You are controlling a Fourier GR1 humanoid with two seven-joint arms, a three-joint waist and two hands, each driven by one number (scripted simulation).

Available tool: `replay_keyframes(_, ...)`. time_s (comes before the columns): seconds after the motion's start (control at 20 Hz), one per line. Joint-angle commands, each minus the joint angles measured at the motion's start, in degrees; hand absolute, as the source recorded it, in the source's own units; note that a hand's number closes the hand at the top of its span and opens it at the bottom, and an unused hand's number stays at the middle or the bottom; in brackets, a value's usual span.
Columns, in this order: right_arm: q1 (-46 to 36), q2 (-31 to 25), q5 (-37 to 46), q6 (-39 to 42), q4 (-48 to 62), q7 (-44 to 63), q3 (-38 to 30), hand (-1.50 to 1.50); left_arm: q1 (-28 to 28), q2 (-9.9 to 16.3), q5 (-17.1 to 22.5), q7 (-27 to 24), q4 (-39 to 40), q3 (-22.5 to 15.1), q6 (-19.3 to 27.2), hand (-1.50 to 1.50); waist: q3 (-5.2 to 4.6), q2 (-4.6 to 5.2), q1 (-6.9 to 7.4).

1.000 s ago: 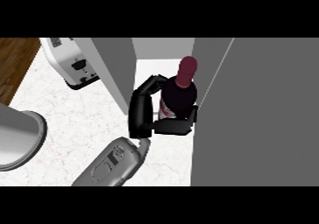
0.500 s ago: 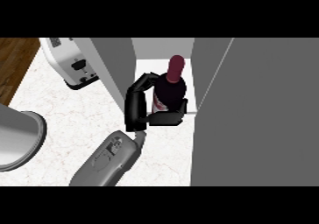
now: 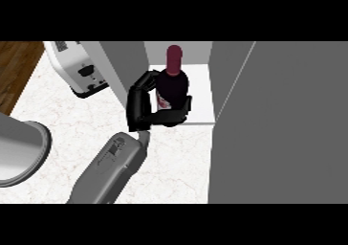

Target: Pick up the wine, place it into the cabinet and close the cabinet

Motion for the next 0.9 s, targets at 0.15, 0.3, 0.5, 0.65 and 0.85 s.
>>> replay_keyframes(0.15,0.8,1.6,-1.9,-2.8,-8.2,4.1,2.6,-1.50,-3.7,-0.4,2.0,-0.2,5.2,2.7,-2.6,1.50,-0.02,-0.02,0.14)
replay_keyframes(0.3,5.2,1.4,-4.5,0.8,-7.9,0.3,0.9,-1.50,-9.9,-0.4,3.8,0.6,12.0,4.1,-2.3,1.50,0.01,0.08,-0.56)
replay_keyframes(0.5,2.3,1.9,-1.1,-0.6,-4.7,0.1,2.7,-1.50,-15.5,-0.4,4.5,-2.0,20.1,7.3,-3.5,1.50,-0.02,0.23,-0.54)
replay_keyframes(0.65,0.8,0.2,-5.3,0.8,-2.3,-0.4,-0.6,-1.50,-16.1,-0.4,6.7,-5.4,23.4,7.8,-4.5,1.50,-0.01,0.26,-0.54)
replay_keyframes(0.85,0.6,1.8,-2.1,-2.0,-6.4,2.2,3.2,-1.50,-18.9,0.3,2.6,-7.2,26.6,10.3,-3.7,1.50,-0.02,0.19,-0.42)
